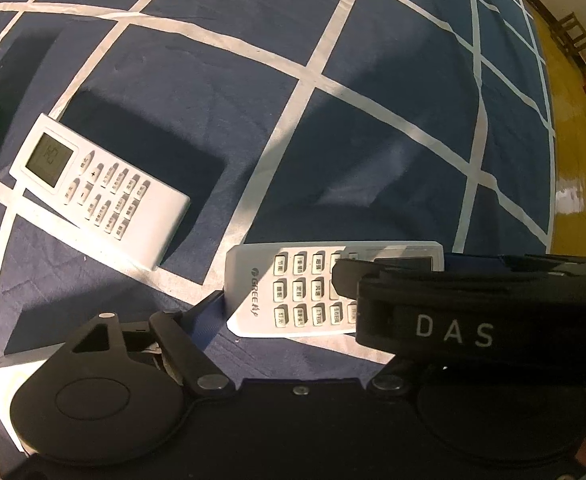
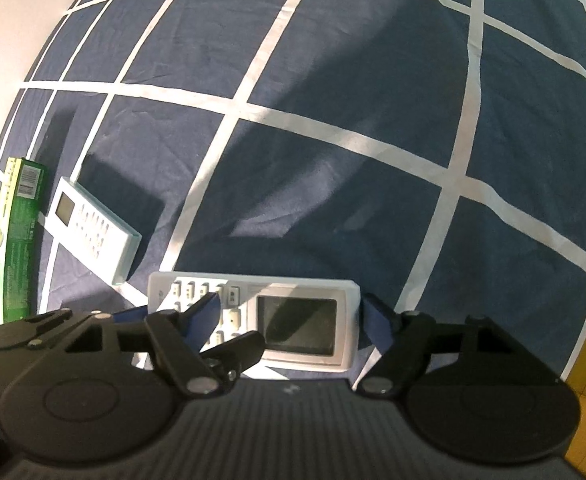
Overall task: Organize objects
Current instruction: 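Close the right gripper on the white air-conditioner remote, then carry the air-conditioner remote with the right gripper over the box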
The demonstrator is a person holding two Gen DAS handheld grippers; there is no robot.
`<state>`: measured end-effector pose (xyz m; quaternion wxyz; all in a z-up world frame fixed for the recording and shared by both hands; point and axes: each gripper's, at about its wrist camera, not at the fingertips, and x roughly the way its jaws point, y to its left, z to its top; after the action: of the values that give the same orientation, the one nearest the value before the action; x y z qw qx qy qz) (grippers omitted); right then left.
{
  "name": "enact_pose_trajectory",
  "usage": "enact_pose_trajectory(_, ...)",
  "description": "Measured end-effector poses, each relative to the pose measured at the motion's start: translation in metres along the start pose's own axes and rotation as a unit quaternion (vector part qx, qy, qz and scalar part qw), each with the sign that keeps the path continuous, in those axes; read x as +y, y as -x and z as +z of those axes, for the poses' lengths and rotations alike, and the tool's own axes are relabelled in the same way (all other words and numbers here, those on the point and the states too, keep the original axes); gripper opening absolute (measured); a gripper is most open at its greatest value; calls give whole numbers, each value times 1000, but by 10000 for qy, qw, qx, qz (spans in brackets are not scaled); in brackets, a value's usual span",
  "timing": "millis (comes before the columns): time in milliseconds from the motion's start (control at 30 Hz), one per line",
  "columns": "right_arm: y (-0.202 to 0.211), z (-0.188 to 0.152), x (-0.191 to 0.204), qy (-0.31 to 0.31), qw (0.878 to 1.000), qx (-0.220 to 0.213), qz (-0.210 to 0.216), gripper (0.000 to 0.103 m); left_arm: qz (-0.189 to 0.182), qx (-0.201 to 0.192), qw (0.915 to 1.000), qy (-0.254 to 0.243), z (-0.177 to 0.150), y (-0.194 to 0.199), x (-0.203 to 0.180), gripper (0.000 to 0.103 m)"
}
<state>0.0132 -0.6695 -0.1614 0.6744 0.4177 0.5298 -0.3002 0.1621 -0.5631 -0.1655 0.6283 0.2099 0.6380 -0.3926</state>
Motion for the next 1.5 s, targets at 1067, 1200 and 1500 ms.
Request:
enact_pose_trajectory(1067, 89, -67, 92, 1649, 9828, -421, 712, 75, 776, -1086, 9839, 1190, -98, 132, 26, 77)
enact_pose_trajectory(1200, 100, -89, 113, 2009, 9753, -425, 815, 75, 879, -1255, 9766, 1508, -126, 151, 35, 77)
enact_pose_trajectory(1500, 113, -143, 161, 2815, 9533, -319, 1043, 75, 1103, -1536, 9552, 2276, -195, 183, 59, 77)
